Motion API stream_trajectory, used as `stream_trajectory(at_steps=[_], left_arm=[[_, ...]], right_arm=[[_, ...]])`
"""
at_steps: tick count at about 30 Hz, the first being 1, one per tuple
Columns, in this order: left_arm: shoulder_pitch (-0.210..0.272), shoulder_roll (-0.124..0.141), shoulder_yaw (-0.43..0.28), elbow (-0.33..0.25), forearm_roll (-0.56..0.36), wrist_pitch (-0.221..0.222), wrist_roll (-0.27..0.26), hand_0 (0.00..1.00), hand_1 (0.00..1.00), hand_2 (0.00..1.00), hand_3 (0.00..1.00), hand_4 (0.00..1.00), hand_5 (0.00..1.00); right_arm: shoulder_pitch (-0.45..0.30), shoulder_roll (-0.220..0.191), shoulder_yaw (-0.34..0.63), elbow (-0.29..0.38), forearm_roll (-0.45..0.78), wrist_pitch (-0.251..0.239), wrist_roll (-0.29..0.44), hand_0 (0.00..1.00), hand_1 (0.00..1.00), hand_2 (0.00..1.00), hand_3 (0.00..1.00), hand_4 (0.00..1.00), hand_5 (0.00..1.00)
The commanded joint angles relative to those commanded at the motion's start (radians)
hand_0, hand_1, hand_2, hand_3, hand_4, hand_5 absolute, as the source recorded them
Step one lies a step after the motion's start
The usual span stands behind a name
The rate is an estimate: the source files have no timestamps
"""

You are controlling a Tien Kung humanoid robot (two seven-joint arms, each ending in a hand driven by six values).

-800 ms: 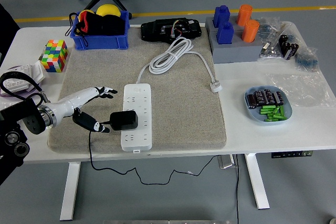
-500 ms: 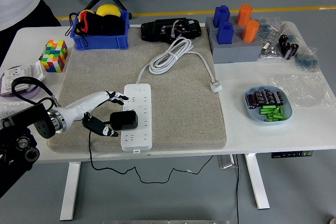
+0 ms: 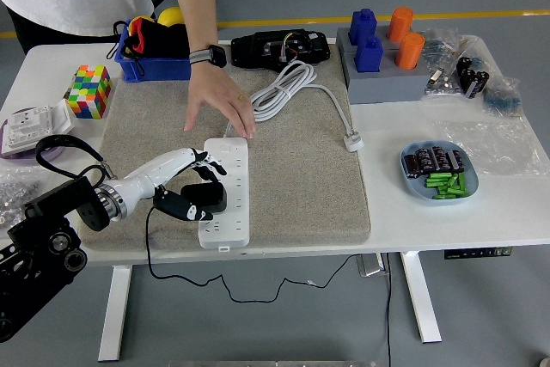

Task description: Pull the plug out,throw it away,press the button

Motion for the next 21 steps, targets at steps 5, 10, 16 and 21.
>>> stream_trajectory(at_steps=[5, 10, 16, 21], left_arm=[[-0.004, -0.004, 0.005, 0.017, 0.007, 0.003, 0.005, 0.753, 0.628, 0.55, 0.619, 0.911, 0.002], [-0.008, -0.007, 0.01, 0.023, -0.003, 0.029, -0.003, 0.753, 0.628, 0.55, 0.619, 0.911, 0.002], [-0.009, -0.015, 0.015, 0.031, -0.021, 0.062, -0.021, 0.613, 0.532, 0.492, 0.566, 0.81, 0.002], [-0.012, -0.016, 0.022, 0.034, -0.029, 0.06, -0.021, 0.565, 0.459, 0.428, 0.552, 0.756, 0.002]], right_arm=[[0.001, 0.0, -0.003, 0.001, 0.001, 0.0, 0.0, 0.805, 0.692, 0.677, 0.641, 0.75, 0.63], [0.0, -0.001, -0.008, 0.0, 0.003, 0.0, 0.0, 0.805, 0.692, 0.677, 0.641, 0.75, 0.63], [0.003, -0.003, -0.016, 0.0, 0.005, 0.0, 0.0, 0.805, 0.692, 0.677, 0.641, 0.751, 0.631], [0.005, -0.005, -0.02, 0.001, 0.007, 0.0, 0.0, 0.804, 0.692, 0.677, 0.641, 0.751, 0.631]])
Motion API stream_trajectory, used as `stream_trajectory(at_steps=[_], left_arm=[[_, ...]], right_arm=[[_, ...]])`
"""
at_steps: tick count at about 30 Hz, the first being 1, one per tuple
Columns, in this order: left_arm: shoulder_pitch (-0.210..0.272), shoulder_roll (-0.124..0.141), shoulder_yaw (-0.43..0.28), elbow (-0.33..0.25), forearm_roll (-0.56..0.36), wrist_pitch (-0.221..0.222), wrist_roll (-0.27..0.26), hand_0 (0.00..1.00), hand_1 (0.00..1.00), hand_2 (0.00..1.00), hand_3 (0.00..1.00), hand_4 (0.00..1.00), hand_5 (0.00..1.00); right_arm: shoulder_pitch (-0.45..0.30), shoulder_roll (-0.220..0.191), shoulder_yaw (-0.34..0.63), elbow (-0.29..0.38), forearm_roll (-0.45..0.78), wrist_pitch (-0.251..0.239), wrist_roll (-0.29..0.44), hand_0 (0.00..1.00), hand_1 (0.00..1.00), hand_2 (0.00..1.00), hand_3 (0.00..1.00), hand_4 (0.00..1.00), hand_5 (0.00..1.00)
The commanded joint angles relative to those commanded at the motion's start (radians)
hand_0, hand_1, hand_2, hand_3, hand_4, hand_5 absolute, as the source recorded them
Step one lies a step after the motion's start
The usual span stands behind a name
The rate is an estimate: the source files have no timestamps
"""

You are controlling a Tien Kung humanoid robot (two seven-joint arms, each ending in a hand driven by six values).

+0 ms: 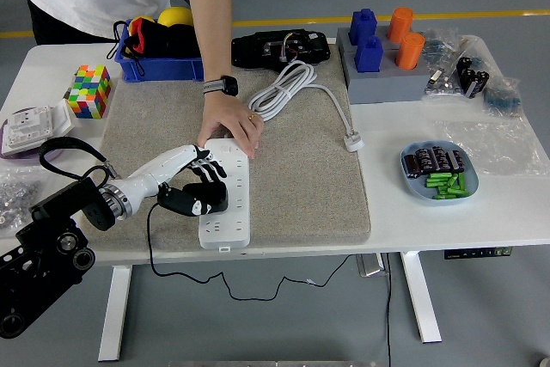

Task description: Pull the plug out,throw it away,press the button

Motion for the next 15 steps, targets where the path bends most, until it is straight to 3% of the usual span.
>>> stream_trajectory(at_steps=[5, 15], left_arm=[[0.003, -0.001, 0.001, 0.003, -0.014, 0.006, -0.01, 0.524, 0.449, 0.42, 0.544, 0.764, 0.002], [0.002, 0.019, -0.057, -0.066, -0.033, 0.004, -0.013, 0.505, 0.434, 0.415, 0.546, 0.746, 0.002]], right_arm=[[0.0, -0.002, -0.004, 0.0, 0.001, 0.0, 0.0, 0.805, 0.692, 0.677, 0.641, 0.75, 0.63], [-0.004, 0.001, -0.001, 0.0, -0.001, 0.0, 0.0, 0.805, 0.692, 0.678, 0.641, 0.751, 0.631]])
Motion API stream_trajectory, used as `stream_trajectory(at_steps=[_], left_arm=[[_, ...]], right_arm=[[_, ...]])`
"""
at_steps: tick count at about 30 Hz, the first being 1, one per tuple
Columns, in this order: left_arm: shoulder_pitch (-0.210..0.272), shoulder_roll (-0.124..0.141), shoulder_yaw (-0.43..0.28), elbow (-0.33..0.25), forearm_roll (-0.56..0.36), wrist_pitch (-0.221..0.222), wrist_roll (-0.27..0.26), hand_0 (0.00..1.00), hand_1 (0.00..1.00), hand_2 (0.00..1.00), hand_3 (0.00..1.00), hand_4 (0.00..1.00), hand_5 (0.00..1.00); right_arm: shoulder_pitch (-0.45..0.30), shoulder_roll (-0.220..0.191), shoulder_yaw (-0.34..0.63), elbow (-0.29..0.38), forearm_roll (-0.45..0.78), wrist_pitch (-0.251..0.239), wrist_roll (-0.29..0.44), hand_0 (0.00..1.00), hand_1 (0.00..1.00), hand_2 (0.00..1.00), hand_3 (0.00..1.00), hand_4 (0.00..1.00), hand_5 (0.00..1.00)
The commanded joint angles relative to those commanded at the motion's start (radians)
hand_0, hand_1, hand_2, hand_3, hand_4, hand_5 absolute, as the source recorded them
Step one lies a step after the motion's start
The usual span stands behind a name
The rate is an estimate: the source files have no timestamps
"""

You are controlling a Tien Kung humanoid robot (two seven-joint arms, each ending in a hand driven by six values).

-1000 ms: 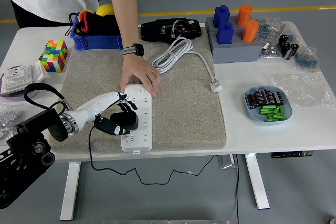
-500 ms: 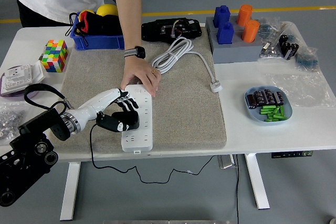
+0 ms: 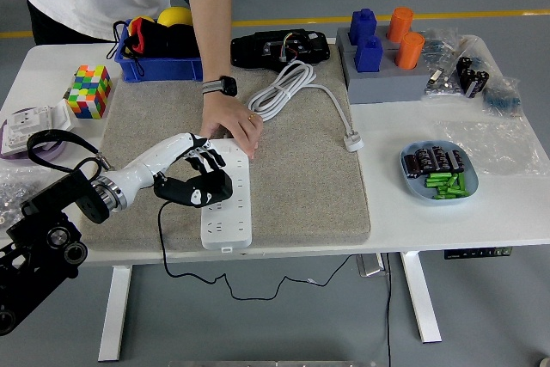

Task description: Pull the plug out,throw it away,press the button

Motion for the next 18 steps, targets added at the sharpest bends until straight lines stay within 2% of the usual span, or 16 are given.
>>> stream_trajectory(at_steps=[3, 6, 14, 18], left_arm=[[-0.006, 0.001, -0.028, -0.009, -0.007, 0.006, -0.006, 0.505, 0.434, 0.415, 0.546, 0.746, 0.002], [-0.021, -0.008, -0.052, 0.022, 0.01, 0.013, -0.007, 0.497, 0.432, 0.413, 0.546, 0.743, 0.002], [-0.086, -0.043, -0.11, 0.228, 0.123, 0.036, 0.007, 0.508, 0.425, 0.401, 0.54, 0.742, 0.002], [-0.108, -0.051, -0.102, 0.301, 0.162, 0.021, 0.036, 0.532, 0.429, 0.4, 0.544, 0.742, 0.002]], right_arm=[[0.0, 0.001, 0.001, 0.001, 0.0, 0.0, 0.0, 0.805, 0.692, 0.678, 0.641, 0.751, 0.631], [0.0, 0.003, 0.003, 0.0, -0.001, 0.0, 0.0, 0.805, 0.692, 0.677, 0.641, 0.751, 0.631], [0.001, 0.004, 0.009, -0.001, -0.001, 0.001, -0.001, 0.804, 0.692, 0.677, 0.641, 0.751, 0.631], [0.001, 0.004, 0.008, -0.001, -0.001, 0.001, -0.001, 0.804, 0.693, 0.677, 0.641, 0.751, 0.631]])
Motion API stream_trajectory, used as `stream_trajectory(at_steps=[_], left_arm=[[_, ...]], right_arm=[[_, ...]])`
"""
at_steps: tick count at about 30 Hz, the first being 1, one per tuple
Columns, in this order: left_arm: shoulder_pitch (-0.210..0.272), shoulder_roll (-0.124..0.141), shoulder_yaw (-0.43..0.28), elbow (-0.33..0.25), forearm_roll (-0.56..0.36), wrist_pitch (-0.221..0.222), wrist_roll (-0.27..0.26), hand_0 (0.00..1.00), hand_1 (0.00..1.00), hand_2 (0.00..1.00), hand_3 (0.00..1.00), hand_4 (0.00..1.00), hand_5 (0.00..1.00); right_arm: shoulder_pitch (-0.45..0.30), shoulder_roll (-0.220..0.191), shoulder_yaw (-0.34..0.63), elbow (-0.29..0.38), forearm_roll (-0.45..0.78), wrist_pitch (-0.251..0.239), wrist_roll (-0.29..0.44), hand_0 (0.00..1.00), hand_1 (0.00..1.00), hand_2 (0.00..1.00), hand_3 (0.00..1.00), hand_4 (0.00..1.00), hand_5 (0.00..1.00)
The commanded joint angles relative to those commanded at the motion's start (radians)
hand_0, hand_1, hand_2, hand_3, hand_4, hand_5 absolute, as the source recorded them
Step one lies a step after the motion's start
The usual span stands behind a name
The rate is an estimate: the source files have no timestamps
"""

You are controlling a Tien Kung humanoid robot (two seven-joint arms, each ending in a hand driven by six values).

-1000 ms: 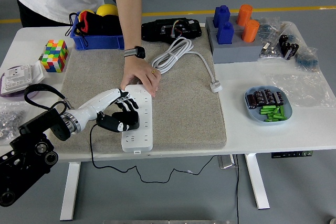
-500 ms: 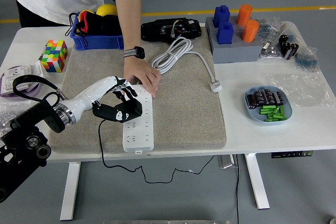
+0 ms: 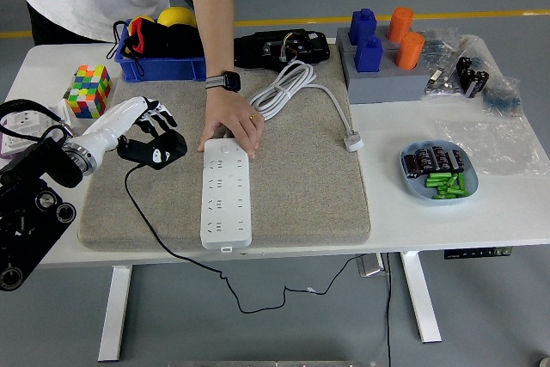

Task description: Pull the plug out,throw it away,press the button

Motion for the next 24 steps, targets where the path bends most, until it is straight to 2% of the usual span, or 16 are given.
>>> stream_trajectory(at_steps=[4, 5, 10, 11, 16, 17, 22, 23, 24], left_arm=[[-0.01, -0.005, 0.019, 0.032, 0.007, -0.018, 0.026, 0.532, 0.429, 0.4, 0.544, 0.742, 0.002], [-0.012, -0.006, 0.022, 0.036, 0.007, -0.019, 0.026, 0.597, 0.54, 0.502, 0.576, 0.8, 0.002], [-0.02, -0.01, 0.037, 0.041, -0.017, -0.016, 0.019, 0.597, 0.54, 0.502, 0.576, 0.8, 0.002], [-0.021, -0.011, 0.036, 0.038, -0.017, -0.019, 0.022, 0.67, 0.692, 0.606, 0.678, 0.892, 0.002], [-0.026, -0.014, 0.031, 0.02, -0.004, -0.013, 0.031, 0.67, 0.692, 0.606, 0.678, 0.892, 0.002], [-0.028, -0.014, 0.03, 0.012, -0.003, -0.016, 0.036, 0.776, 0.819, 0.784, 0.864, 0.96, 0.002], [-0.036, -0.01, 0.036, -0.021, -0.001, -0.032, 0.06, 0.776, 0.819, 0.784, 0.864, 0.96, 0.002], [-0.039, -0.01, 0.04, -0.033, -0.009, -0.039, 0.072, 0.764, 0.768, 0.751, 0.876, 0.982, 0.002], [-0.041, -0.011, 0.045, -0.044, -0.018, -0.044, 0.082, 0.764, 0.768, 0.751, 0.876, 0.982, 0.002]], right_arm=[[-0.001, 0.0, -0.001, 0.0, 0.001, 0.0, 0.0, 0.804, 0.693, 0.677, 0.641, 0.751, 0.631], [-0.001, 0.0, -0.001, 0.0, 0.001, 0.0, 0.0, 0.804, 0.692, 0.677, 0.64, 0.751, 0.632], [-0.002, 0.0, -0.004, 0.0, 0.002, -0.001, 0.0, 0.804, 0.692, 0.677, 0.64, 0.751, 0.632], [-0.002, 0.0, -0.004, 0.0, 0.002, -0.001, 0.0, 0.804, 0.692, 0.677, 0.641, 0.751, 0.631], [0.0, 0.0, -0.004, 0.0, 0.002, 0.0, 0.001, 0.804, 0.692, 0.677, 0.641, 0.751, 0.631], [0.0, 0.0, -0.003, 0.0, 0.002, 0.0, 0.001, 0.805, 0.692, 0.677, 0.641, 0.751, 0.631], [-0.001, 0.001, -0.003, 0.0, 0.002, 0.0, 0.001, 0.805, 0.692, 0.677, 0.641, 0.751, 0.631], [-0.001, 0.001, -0.003, 0.0, 0.002, -0.001, 0.0, 0.805, 0.692, 0.677, 0.639, 0.751, 0.631], [-0.001, 0.001, -0.003, 0.0, 0.002, 0.0, 0.0, 0.805, 0.692, 0.677, 0.639, 0.751, 0.631]])
